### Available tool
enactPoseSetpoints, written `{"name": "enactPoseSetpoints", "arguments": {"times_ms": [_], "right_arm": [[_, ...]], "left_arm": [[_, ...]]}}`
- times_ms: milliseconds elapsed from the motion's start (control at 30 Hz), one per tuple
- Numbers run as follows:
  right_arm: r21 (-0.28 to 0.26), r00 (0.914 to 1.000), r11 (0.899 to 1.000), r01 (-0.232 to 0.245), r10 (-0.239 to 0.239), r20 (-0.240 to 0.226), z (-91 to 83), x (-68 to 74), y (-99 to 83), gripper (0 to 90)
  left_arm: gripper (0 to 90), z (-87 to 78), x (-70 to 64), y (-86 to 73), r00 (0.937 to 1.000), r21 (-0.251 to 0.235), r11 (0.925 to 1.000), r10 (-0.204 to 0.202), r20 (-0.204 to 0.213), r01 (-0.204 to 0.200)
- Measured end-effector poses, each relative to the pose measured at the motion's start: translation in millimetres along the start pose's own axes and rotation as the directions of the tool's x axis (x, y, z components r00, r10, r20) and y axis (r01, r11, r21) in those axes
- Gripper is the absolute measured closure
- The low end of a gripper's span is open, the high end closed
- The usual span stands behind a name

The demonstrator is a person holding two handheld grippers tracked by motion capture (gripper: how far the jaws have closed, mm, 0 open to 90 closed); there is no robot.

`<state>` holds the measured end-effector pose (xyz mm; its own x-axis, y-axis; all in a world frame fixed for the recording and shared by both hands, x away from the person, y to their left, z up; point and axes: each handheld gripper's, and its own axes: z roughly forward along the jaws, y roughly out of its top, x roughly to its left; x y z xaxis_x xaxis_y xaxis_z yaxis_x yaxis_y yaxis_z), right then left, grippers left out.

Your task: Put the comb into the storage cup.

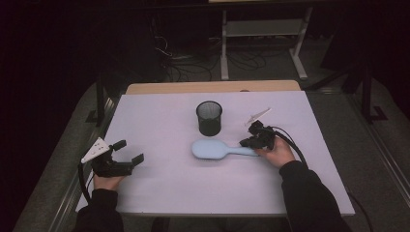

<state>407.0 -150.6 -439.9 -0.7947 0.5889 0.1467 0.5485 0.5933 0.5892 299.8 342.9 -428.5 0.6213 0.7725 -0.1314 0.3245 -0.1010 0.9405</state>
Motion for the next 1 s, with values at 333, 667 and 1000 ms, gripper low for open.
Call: {"name": "enactPoseSetpoints", "arguments": {"times_ms": [333, 667, 1000], "right_arm": [[0.013, 0.9998, 1.0, 0.018, -0.018, 0.0, -4.1, 8.6, -4.9, 88.9], [0.039, 0.9993, 0.999, 0.037, -0.037, 0.0, -11.1, 18.8, -8.0, 88.9], [0.067, 0.9976, 0.995, 0.069, -0.069, 0.006, -18.8, 27.5, -11.1, 88.2]], "left_arm": [[0.0, 0.2, 0.3, 0.0, 1.0, -0.001, 1.0, -0.001, 0.0, 0.001], [0.0, 1.9, -0.8, -0.5, 1.0, 0.012, 0.9999, 0.007, -0.001, -0.007], [0.0, 2.0, -0.7, -0.7, 1.0, 0.015, 0.9999, 0.004, -0.003, -0.004]]}}
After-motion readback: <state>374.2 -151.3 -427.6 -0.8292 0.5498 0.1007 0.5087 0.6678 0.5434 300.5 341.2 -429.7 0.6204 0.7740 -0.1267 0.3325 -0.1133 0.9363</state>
